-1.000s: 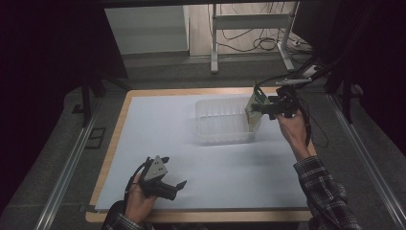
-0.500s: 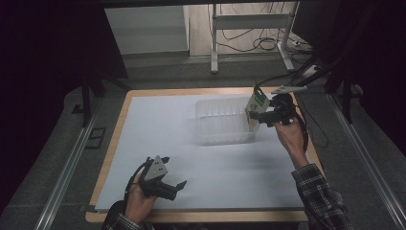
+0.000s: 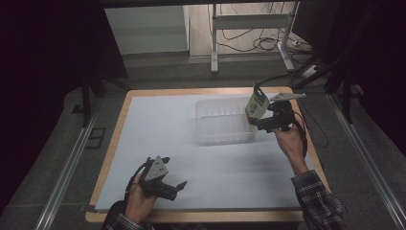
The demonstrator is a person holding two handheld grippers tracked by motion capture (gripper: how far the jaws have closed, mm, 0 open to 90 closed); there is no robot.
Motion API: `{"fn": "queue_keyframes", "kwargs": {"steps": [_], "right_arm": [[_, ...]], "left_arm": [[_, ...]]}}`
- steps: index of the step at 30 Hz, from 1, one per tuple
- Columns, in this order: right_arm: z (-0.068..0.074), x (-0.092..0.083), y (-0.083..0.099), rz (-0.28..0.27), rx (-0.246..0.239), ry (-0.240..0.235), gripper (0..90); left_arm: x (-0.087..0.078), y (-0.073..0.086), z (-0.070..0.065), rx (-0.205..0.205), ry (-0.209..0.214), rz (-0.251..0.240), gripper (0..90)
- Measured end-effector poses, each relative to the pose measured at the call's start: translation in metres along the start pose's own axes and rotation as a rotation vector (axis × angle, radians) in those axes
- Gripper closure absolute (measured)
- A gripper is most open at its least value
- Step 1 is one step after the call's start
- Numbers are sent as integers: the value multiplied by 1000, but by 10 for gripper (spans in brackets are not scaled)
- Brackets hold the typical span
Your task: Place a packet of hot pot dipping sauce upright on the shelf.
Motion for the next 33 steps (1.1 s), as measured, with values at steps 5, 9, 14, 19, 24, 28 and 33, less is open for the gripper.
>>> {"fn": "queue_keyframes", "kwargs": {"steps": [5,9,14,19,24,28,33], "right_arm": [[2,0,4,-4,5,-11,0],[3,0,8,-4,11,-17,0],[4,0,12,-2,11,-17,0],[4,1,16,4,11,-21,0],[8,-2,18,-17,3,-32,0],[11,-4,23,-5,11,-46,0],[14,-6,27,3,19,-54,0]], "left_arm": [[0,0,0,2,0,-1,0],[-1,0,0,3,1,-3,0],[-1,0,0,5,0,-1,0],[-1,0,0,3,1,-2,0],[-1,0,0,6,1,-1,0],[-1,0,0,6,2,-2,0],[-1,0,-1,6,4,-1,0]]}}
Point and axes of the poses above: each handheld gripper's, and its own axes: x roughly forward along the jaws, y roughly out of its underside, z roughly to its left, the point moved 7 cm from there along x, roughly forward along the jaws, and after that the axes turned 6 degrees about -x, right-handed, at the moved point
